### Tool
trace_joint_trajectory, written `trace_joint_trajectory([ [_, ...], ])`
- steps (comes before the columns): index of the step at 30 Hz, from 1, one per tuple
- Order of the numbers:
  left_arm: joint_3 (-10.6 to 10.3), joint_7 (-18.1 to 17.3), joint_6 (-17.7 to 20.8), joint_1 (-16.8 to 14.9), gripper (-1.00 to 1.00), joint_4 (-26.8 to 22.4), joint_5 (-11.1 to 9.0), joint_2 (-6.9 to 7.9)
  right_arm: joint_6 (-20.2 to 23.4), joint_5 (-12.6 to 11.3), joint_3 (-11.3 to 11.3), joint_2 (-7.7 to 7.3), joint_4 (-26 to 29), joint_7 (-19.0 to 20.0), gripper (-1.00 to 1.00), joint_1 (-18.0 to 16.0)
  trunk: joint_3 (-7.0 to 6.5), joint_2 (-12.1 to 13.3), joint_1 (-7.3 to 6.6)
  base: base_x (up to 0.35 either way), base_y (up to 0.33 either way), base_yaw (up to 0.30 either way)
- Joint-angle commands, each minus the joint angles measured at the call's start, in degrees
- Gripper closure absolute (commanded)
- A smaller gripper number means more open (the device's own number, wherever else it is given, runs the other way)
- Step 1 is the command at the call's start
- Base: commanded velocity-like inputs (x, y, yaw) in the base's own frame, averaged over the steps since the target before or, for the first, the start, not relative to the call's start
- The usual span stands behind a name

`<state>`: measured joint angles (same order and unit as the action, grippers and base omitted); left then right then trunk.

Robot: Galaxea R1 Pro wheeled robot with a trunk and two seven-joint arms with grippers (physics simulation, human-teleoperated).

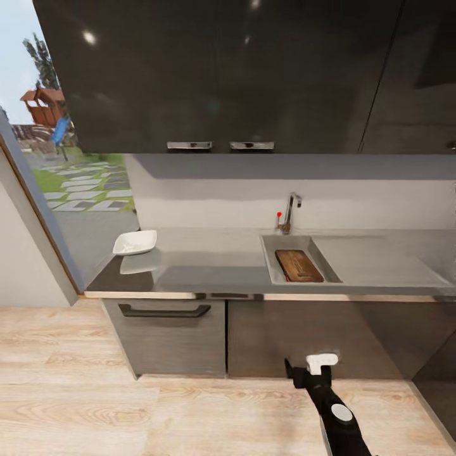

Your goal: In the kitchen, take the Vidalia onion out of the sink, dice it on the chopping board with the paring knife, put the diced onion into the bowl on the countertop, then place both the paring knife and the chopping board into the sink.

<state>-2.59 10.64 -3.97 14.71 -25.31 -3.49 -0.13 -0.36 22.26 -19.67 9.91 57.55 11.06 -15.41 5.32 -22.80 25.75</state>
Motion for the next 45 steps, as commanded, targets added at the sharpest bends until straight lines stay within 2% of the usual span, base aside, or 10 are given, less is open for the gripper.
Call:
trace_joint_trajectory([
  [1, -0.21, 0.38, -0.06, -0.1, -1.0, -0.14, -0.38, 0.33, -2.68, 1.07, -0.41, 0.09, -5.07, 0.49, -1.0, -0.06, 0.11, -0.12, 0.03, -0.006, -0.062, 0.0],
  [3, -0.17, 0.43, -0.02, -0.64, -1.0, -0.16, -0.36, 0.71, -4.41, 1.39, -0.44, -0.75, -11.33, 0.55, -1.0, -0.06, 0.11, -0.12, 0.03, -0.003, -0.033, 0.0],
  [4, -0.15, 0.48, 0.03, -1.56, -1.0, -0.14, -0.37, 1.13, -5.16, 1.47, -0.48, -1.9, -16.63, 0.56, -1.0, -0.06, 0.11, -0.12, 0.03, -0.001, -0.013, 0.0],
  [10, -0.07, 0.45, 0.1, -3.54, -1.0, -0.1, -0.38, 1.85, -11.43, 1.56, -0.5, -6.56, -35.13, -0.96, -1.0, -0.06, 0.11, -0.12, 0.03, 0.0, -0.003, 0.0],
  [13, -0.05, 0.44, 0.11, -4.3, -1.0, -0.06, -0.4, 2.19, -15.09, 1.54, -0.54, -7.95, -41.53, -1.81, -1.0, -0.06, 0.11, -0.12, 0.03, 0.0, 0.0, 0.0],
  [18, -0.05, 0.44, 0.11, -5.34, -1.0, 0.05, -2.22, 2.54, -16.54, 1.41, -0.46, -10.91, -47.69, -1.98, -1.0, -0.06, 0.11, -0.12, 0.03, 0.0, 0.0, 0.0],
  [25, -0.05, 0.44, 0.15, -5.95, -1.0, 0.24, -4.43, 2.59, -16.86, 1.38, -0.46, -11.77, -55.22, -2.19, -1.0, -0.06, 0.11, -0.12, 0.03, 0.0, 0.0, 0.0],
  [27, -0.05, 0.44, 0.24, -6.08, -1.0, 0.32, -4.65, 2.53, -16.47, 1.33, -0.38, -11.78, -56.32, -4.24, -1.0, -0.06, 0.11, -0.12, 0.03, 0.0, 0.0, 0.0],
  [33, -0.05, 0.44, 0.29, -6.1, -1.0, 0.72, -5.44, 2.37, -16.11, 1.3, -0.37, -11.76, -56.58, -7.95, -1.0, -0.06, 0.11, -0.12, 0.03, 0.0, 0.0, 0.0],
  [45, -0.14, 0.44, 0.28, -6.1, -1.0, 4.24, -5.48, 2.41, -12.75, 1.29, -0.43, -11.75, -56.5, -8.08, -1.0, -0.06, -0.06, -0.12, 0.03, 0.0, 0.0, -0.01],
])
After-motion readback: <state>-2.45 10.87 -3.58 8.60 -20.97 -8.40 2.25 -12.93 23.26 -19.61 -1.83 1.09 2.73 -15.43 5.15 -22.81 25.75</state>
